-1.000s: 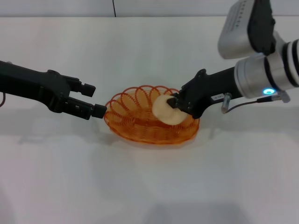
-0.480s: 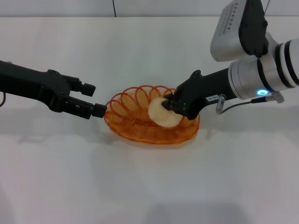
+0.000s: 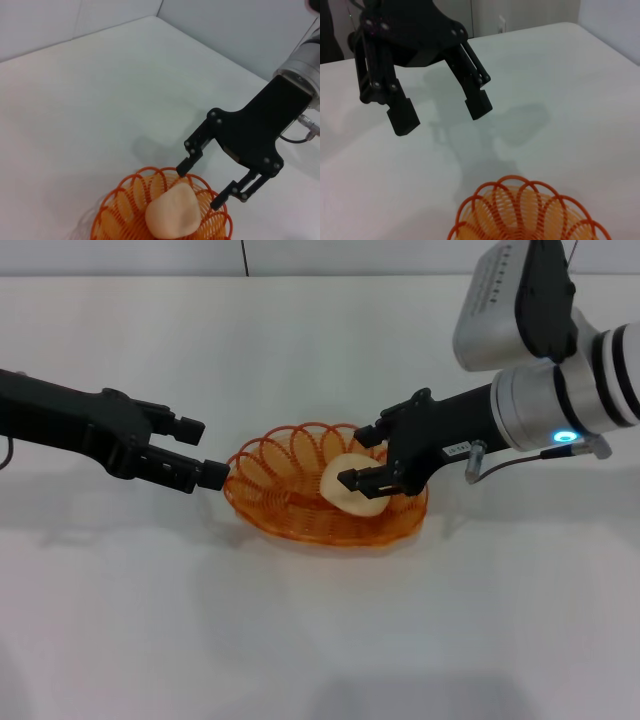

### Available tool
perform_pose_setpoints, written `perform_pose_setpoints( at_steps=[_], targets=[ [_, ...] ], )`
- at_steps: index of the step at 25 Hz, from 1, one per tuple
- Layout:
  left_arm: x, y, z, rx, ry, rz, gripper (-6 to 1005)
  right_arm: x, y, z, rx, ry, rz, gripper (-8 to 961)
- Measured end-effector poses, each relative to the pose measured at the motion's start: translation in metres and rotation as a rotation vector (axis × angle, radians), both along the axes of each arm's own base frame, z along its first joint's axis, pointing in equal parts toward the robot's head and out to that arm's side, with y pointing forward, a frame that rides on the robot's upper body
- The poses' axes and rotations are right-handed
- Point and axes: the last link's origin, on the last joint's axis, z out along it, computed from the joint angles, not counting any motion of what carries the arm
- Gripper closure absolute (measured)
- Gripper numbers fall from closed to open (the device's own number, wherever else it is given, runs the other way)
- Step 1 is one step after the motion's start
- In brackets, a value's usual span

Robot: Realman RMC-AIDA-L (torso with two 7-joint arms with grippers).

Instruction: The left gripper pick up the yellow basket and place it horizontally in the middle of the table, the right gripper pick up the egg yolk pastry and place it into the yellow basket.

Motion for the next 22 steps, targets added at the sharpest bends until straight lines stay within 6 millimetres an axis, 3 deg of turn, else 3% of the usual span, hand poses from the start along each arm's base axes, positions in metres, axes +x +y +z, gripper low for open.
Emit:
perform_pose_setpoints(
  at_steps=[3, 8, 17, 22],
  targets=[
    [-0.002, -0.001, 0.002, 0.008, -0.006, 0.007, 120, 0.001, -0.001, 0.004, 0.013, 0.006, 0.001, 441],
    [-0.004, -0.001, 0.004, 0.020, -0.014, 0.010, 120, 0.018, 0.003, 0.021, 0.063, 0.029, -0.050, 205],
    [-0.006, -0.003, 0.004, 0.023, -0.013, 0.000, 120, 0.059, -0.012, 0.059, 0.089, 0.186, -0.094, 121],
    [-0.009, -0.006, 0.002, 0.025, -0.014, -0.025, 120, 0.078, -0.022, 0.067, 0.070, 0.250, -0.102, 83]
  ],
)
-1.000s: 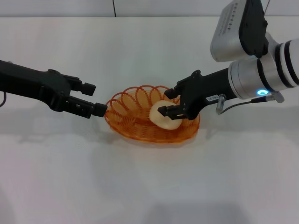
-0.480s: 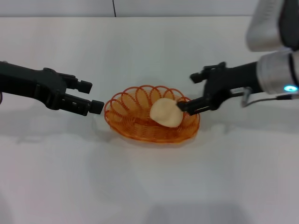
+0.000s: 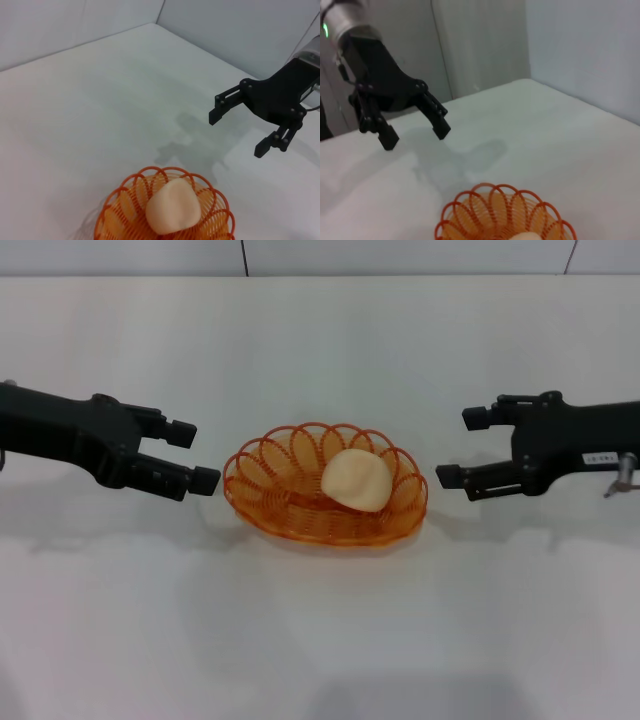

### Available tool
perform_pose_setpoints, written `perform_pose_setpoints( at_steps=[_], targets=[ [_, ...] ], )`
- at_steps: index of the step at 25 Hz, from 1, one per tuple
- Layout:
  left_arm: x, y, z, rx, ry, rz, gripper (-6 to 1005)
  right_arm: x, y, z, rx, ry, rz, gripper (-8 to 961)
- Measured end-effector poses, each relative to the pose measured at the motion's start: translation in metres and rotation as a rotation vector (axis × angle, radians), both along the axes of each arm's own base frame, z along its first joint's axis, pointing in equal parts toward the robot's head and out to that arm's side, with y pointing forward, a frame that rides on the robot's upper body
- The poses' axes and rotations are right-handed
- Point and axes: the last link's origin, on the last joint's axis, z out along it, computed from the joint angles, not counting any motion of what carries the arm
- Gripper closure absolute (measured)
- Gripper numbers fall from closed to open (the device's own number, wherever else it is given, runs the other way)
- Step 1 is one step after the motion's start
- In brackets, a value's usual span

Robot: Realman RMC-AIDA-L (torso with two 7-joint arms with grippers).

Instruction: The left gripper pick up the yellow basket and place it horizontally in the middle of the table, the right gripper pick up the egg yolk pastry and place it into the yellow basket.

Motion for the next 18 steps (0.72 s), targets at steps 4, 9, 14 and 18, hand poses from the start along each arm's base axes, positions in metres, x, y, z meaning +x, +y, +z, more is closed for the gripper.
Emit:
perform_pose_setpoints(
  at_steps=[4, 9, 14, 18],
  targets=[
    [-0.0005, -0.0012, -0.0014, -0.001, -0.004, -0.003, 120, 0.0074, -0.0013, 0.0001, -0.004, 0.052, -0.008, 83],
    [0.0015, -0.0008, -0.0014, -0.005, -0.008, -0.008, 120, 0.0064, -0.0007, 0.0002, -0.004, 0.061, -0.001, 83],
    [0.0015, -0.0009, -0.0014, -0.006, -0.008, -0.007, 120, 0.0046, 0.0003, -0.0005, -0.008, 0.060, 0.004, 83],
    [0.0010, -0.0013, -0.0014, -0.006, -0.008, -0.005, 120, 0.0044, 0.0004, -0.0004, -0.008, 0.058, 0.006, 83]
  ],
)
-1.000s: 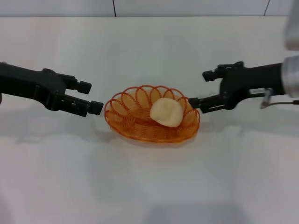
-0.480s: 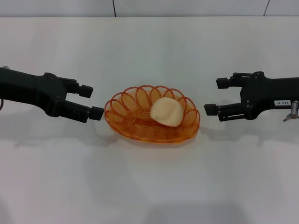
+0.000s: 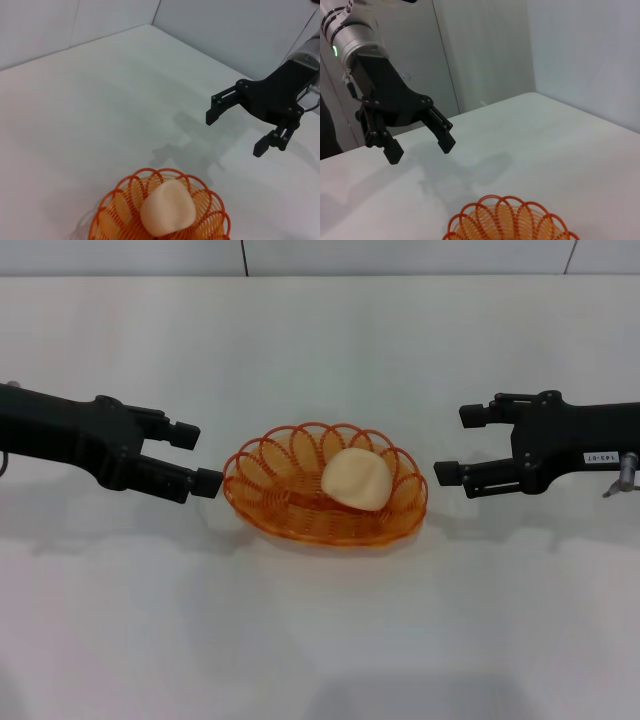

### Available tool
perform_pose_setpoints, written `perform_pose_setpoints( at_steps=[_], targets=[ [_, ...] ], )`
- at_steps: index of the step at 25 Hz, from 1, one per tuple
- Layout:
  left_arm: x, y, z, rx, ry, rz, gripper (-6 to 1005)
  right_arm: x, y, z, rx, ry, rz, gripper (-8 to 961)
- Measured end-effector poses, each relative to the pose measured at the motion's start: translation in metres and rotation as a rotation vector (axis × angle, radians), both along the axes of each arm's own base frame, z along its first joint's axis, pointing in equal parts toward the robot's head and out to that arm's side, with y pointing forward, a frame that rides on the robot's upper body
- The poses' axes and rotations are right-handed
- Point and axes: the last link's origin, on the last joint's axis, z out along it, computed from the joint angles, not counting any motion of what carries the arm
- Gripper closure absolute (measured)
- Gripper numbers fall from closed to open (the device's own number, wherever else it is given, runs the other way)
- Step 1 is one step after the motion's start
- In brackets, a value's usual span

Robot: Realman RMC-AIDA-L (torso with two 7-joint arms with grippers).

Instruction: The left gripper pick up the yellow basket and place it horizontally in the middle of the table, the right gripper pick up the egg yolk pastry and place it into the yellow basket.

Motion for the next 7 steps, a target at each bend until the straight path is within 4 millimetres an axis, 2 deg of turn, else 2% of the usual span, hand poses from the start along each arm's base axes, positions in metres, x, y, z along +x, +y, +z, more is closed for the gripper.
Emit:
perform_pose_setpoints(
  at_steps=[7],
  targets=[
    [-0.0002, -0.0001, 0.0000, -0.001, 0.000, 0.003, 120, -0.0015, 0.0003, 0.0001, -0.001, -0.004, 0.003, 83]
  ],
)
